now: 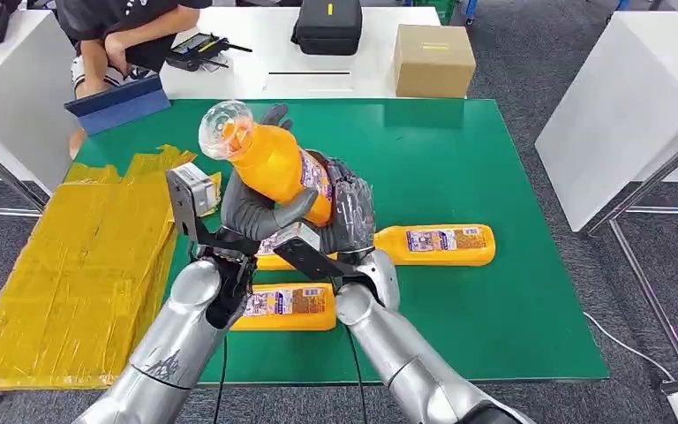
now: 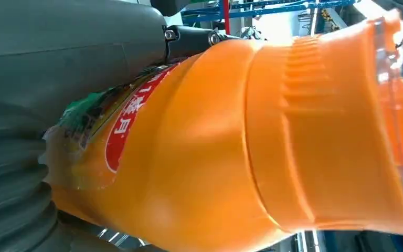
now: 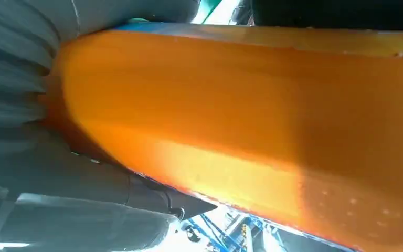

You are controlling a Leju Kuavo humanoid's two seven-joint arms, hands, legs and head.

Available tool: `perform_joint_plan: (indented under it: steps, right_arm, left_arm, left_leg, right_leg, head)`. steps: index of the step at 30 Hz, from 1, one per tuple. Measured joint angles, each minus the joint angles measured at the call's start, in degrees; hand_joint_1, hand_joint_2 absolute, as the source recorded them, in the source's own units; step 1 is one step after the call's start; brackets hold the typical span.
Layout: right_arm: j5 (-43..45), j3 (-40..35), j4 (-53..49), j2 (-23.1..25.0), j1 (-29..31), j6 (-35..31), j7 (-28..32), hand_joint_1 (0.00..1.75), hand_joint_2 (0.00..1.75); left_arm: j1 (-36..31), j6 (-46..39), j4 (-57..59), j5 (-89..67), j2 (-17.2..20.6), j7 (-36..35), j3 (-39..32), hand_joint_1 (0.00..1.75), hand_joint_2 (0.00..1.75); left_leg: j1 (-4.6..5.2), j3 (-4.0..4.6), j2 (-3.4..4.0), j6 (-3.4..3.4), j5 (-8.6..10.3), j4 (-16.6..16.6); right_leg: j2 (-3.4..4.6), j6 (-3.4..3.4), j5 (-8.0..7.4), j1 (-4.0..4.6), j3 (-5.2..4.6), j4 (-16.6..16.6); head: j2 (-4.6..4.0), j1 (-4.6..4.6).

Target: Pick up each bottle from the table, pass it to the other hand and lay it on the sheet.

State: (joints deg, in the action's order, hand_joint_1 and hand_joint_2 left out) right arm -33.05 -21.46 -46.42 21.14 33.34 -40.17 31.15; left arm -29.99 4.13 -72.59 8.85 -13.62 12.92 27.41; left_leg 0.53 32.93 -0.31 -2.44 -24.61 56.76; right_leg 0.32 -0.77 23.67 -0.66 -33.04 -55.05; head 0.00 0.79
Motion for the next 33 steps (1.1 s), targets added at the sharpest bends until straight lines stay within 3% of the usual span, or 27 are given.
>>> perform_joint_plan:
  steps: [19, 20, 21, 22, 27, 33]
  right_arm:
    - [-3.1, 0.2, 0.0, 0.0, -0.2, 0.0, 0.0, 1.75, 1.75]
    - [-3.3, 0.2, 0.0, 0.0, -0.2, 0.0, -0.1, 1.75, 1.75]
    - [-3.3, 0.2, 0.0, 0.0, -0.2, 0.0, -0.2, 1.75, 1.75]
    - [-3.3, 0.1, 0.0, 0.0, -0.1, 0.0, -0.4, 1.75, 1.75]
    - [-2.7, -0.9, 0.0, 0.0, 0.0, 0.0, -1.8, 1.75, 1.75]
    - [-2.1, -2.2, -0.4, 0.0, 0.2, 0.0, -3.4, 1.75, 1.75]
  left_arm:
    - [-0.1, 0.8, 1.2, 0.9, 0.0, -0.3, -0.2, 0.0, 1.75]
    - [-0.1, 1.0, 1.3, 1.3, 0.0, -0.2, -0.2, 0.14, 1.75]
    - [-0.1, 1.1, 1.4, 1.7, 0.0, -0.2, -0.3, 0.66, 1.75]
    - [-0.1, 1.2, 1.4, 2.1, -0.1, -0.1, -0.3, 1.31, 1.75]
    - [-0.1, 1.6, 1.4, 3.7, -0.1, 0.4, -0.9, 1.75, 1.75]
    - [0.0, 1.4, 1.4, 4.3, -0.2, 0.8, -1.4, 1.75, 1.75]
  left_leg:
    - [0.0, 0.0, 0.0, 0.0, 0.0, 0.0]
    - [0.0, 0.0, 0.0, 0.0, 0.0, 0.0]
    - [0.0, 0.0, 0.0, 0.0, 0.0, 0.0]
    - [0.0, 0.0, 0.0, 0.0, 0.0, 0.0]
    - [0.0, 0.0, 0.01, 0.0, 0.0, 0.0]
    - [0.0, 0.0, 0.0, 0.0, 0.0, 0.0]
  right_leg:
    - [0.0, 0.0, 0.0, 0.0, 0.0, 0.0]
    - [0.0, 0.0, 0.0, 0.0, 0.0, 0.0]
    - [0.0, 0.0, 0.0, 0.0, 0.0, 0.0]
    - [0.0, 0.0, 0.0, 0.0, 0.0, 0.0]
    - [0.0, 0.0, 0.0, 0.0, 0.0, 0.0]
    - [0.0, 0.0, 0.0, 0.0, 0.0, 0.0]
  head:
    - [0.0, 0.0]
    - [0.0, 0.0]
    - [0.0, 0.0]
    - [0.0, 0.0]
    - [0.0, 0.0]
    - [0.0, 0.0]
